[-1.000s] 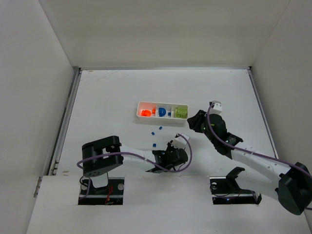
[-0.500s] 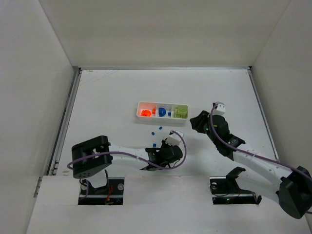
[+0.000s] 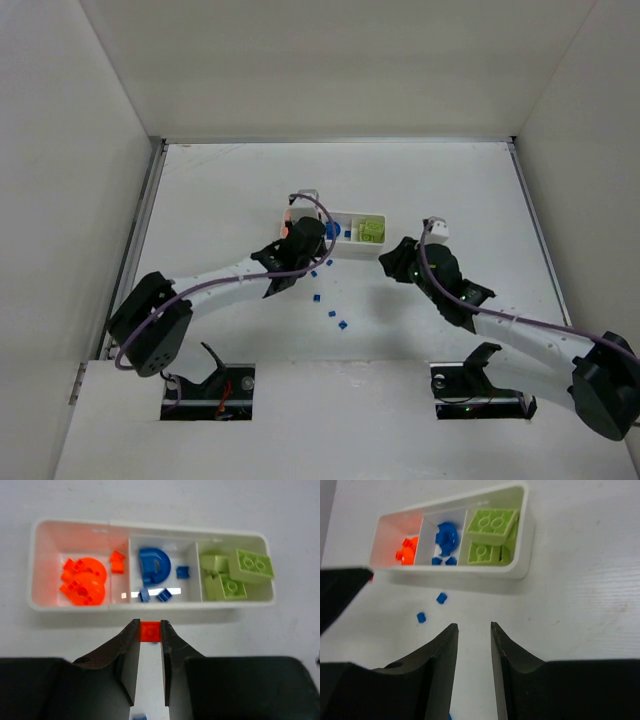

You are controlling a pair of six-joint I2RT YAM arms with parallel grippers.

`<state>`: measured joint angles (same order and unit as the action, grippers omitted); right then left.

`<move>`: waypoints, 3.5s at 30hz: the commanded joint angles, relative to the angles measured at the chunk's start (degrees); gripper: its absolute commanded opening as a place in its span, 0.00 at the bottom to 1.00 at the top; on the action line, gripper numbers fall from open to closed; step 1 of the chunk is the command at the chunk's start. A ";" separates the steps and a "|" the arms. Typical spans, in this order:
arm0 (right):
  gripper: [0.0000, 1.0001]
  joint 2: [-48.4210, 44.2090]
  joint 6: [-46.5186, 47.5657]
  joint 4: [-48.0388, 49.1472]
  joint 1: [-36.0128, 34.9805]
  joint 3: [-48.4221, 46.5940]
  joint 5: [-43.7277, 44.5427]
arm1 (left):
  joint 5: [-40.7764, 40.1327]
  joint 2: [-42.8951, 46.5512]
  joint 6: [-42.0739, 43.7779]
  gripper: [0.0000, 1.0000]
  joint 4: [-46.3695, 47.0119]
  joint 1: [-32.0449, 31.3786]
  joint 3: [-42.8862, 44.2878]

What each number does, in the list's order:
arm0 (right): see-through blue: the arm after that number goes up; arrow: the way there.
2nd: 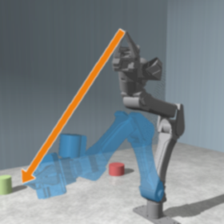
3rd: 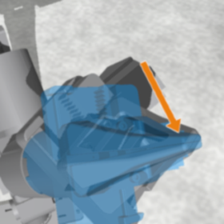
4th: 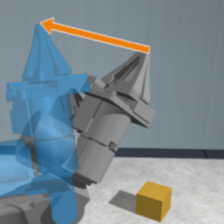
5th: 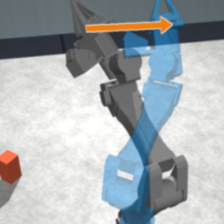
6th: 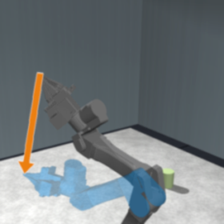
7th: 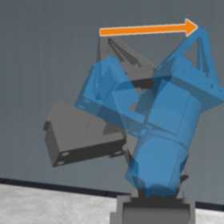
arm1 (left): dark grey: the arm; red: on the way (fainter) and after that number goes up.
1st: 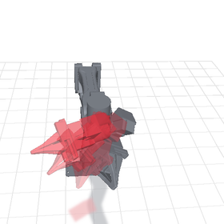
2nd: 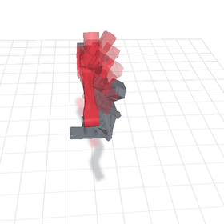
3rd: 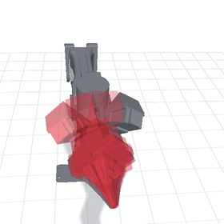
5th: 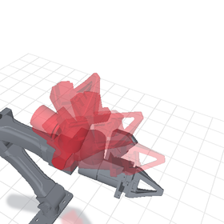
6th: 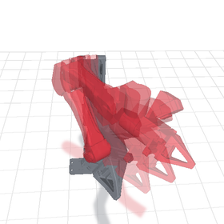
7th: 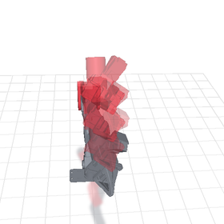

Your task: Sort the legos into containers by color

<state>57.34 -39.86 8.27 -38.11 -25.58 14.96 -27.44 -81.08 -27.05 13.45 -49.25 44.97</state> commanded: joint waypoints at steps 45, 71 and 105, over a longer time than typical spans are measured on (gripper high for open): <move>0.23 28.80 5.23 -10.73 -36.20 -13.00 12.28 | -3.15 18.68 -14.34 0.42 -14.95 -4.31 -15.88; 0.21 35.01 11.56 0.26 -5.09 -34.08 0.77 | -2.71 7.95 -17.34 0.48 -5.37 -12.75 -16.76; 0.52 18.52 4.18 5.88 -12.47 -11.52 5.87 | -3.14 1.44 -16.37 0.15 -5.80 -14.42 -14.03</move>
<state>79.07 -32.69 11.07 -49.15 -39.59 19.77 -30.28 -82.02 -43.38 10.46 -63.33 30.15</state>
